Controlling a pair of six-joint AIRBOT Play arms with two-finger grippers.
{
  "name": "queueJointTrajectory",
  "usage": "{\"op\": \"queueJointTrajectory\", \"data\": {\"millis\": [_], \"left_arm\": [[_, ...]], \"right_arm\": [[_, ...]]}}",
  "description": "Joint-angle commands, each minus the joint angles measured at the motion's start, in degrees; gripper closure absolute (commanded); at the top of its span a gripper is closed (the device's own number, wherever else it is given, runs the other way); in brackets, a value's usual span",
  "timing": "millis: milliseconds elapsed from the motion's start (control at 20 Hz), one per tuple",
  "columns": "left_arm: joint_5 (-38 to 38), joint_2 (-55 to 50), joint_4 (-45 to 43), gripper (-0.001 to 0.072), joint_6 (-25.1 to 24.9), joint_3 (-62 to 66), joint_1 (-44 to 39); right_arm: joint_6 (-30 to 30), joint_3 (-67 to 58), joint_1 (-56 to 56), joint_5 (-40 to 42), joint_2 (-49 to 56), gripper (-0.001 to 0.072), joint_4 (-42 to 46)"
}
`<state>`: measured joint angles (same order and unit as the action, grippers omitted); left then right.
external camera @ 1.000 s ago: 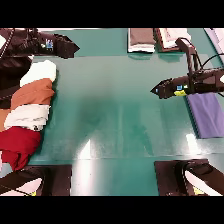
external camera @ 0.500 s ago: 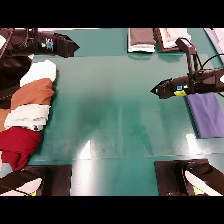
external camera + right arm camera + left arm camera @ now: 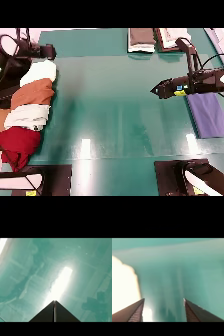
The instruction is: Fold the shirts.
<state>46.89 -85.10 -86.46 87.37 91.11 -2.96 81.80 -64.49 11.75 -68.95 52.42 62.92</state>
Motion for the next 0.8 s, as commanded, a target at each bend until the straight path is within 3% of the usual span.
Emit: {"op": "queueJointTrajectory", "data": {"millis": [0,450,500,550,600,750], "left_arm": [[-2.08,-9.6,-2.1,0.0113,1.38,0.02,6.1],[-8.92,-18.99,-2.1,0.0116,2.25,0.04,10.03],[-8.66,-18.99,-2.08,0.0218,2.47,0.33,10.03],[-7.58,-18.95,-2.08,0.0495,2.64,1.05,10.03],[-6.05,-18.93,-2.08,0.0677,2.62,2.29,10.03],[0.44,-17.66,-1.92,0.0686,2.64,10.08,10.01]], "right_arm": [[0.0,-0.04,0.0,0.61,0.02,0.0692,0.15],[0.0,-0.04,0.0,1.46,0.0,0.0692,0.13],[0.0,-0.04,0.0,1.46,0.0,0.0693,0.11],[0.0,-0.07,0.0,1.53,0.0,0.0692,0.11],[0.02,-0.07,0.0,1.57,-0.02,0.0692,0.02],[0.02,-2.89,-0.28,1.84,-0.02,0.0692,-0.33]]}}
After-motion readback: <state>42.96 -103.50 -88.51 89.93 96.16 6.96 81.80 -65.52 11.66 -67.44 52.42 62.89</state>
